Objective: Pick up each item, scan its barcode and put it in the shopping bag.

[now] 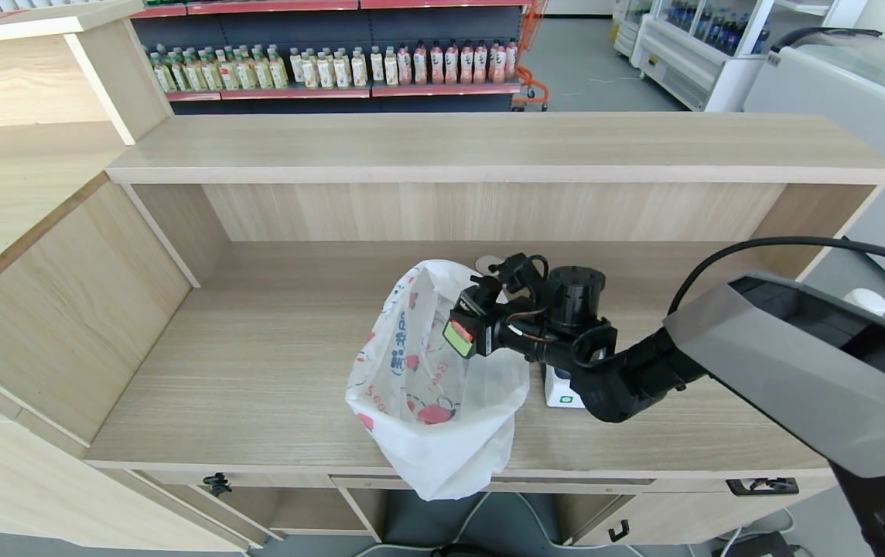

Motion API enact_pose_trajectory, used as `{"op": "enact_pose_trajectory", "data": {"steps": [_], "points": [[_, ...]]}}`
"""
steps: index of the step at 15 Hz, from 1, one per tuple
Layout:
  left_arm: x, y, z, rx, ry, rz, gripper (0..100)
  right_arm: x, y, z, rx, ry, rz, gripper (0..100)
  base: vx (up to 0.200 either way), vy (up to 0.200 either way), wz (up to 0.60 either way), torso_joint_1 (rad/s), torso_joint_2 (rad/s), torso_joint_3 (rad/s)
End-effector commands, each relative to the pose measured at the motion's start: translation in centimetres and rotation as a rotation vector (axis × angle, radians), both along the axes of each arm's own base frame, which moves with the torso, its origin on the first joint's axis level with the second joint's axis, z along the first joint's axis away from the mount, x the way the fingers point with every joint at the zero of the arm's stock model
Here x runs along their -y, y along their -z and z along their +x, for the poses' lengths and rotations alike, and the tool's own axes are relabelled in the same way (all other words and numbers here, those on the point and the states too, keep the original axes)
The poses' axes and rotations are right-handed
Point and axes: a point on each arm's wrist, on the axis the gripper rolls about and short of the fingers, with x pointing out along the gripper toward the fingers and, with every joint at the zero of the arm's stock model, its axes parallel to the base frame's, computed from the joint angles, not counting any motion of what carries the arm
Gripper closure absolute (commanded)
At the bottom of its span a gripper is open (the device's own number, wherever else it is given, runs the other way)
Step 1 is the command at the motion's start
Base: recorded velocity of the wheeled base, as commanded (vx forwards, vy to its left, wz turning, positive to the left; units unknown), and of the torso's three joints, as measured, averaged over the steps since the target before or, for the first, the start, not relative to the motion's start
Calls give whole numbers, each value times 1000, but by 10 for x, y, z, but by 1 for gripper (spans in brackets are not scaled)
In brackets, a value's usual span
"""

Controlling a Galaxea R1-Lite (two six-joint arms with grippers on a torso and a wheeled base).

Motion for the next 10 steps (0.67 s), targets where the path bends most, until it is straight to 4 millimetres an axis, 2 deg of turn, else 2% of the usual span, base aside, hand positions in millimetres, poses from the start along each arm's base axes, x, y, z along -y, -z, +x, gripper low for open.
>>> {"op": "enact_pose_trajectory", "data": {"steps": [1,10], "points": [[0,0,0,1,0,0,0,-2,10,3,-5,-1,-25,100,0,0,0,0,0,0],[0,0,0,1,0,0,0,-6,17,12,40,-11,-122,100,0,0,0,0,0,0]]}}
